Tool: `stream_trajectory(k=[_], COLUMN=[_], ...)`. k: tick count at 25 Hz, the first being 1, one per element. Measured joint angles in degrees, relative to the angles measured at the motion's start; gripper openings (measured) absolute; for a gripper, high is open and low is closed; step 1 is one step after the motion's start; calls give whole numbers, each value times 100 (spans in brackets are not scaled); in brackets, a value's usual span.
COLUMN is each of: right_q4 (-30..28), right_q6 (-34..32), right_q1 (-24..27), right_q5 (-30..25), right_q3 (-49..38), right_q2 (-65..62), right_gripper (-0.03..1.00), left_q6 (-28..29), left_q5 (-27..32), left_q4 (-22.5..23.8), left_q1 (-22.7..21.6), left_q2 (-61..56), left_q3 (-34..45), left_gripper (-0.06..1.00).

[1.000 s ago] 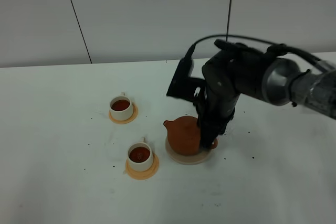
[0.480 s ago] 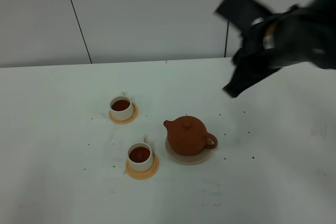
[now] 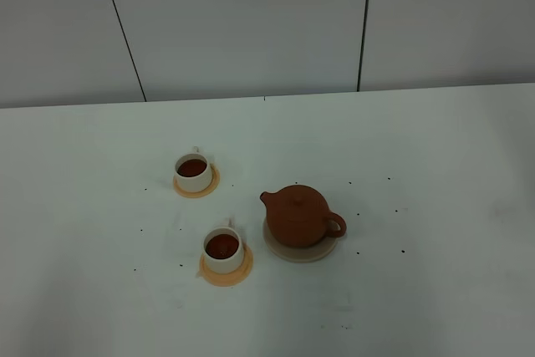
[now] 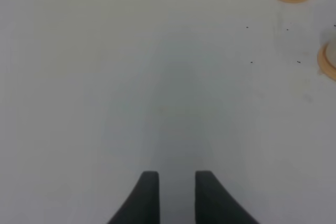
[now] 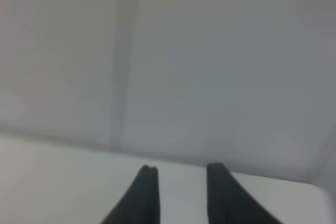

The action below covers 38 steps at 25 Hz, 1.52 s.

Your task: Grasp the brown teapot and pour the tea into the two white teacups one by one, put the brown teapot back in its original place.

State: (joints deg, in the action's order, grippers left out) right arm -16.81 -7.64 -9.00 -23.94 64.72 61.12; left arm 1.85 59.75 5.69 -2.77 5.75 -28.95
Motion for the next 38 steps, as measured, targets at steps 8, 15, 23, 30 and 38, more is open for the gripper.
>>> stream_trajectory(k=[8,15,23,30,38], right_q4=[263,1004,1622,2224,2320], right_q6=[521,1232,1203,674,628], right_q1=[831,861,1228,1250,1257], right_q5=[-1061,-1091,-1665,-2464,-3016], right_q3=[-44,-448,-2062,-3360,-3574], right_q2=[-521,-2041,-4489,-5905,-6148], right_gripper=[21,21,22,22,21], left_q6=[0,0,0,0,0], left_q5=[0,0,0,0,0], left_q4=[0,0,0,0,0], left_q1=[0,0,0,0,0], left_q2=[0,0,0,0,0], left_q3=[0,0,0,0,0], left_gripper=[24,24,24,24,24])
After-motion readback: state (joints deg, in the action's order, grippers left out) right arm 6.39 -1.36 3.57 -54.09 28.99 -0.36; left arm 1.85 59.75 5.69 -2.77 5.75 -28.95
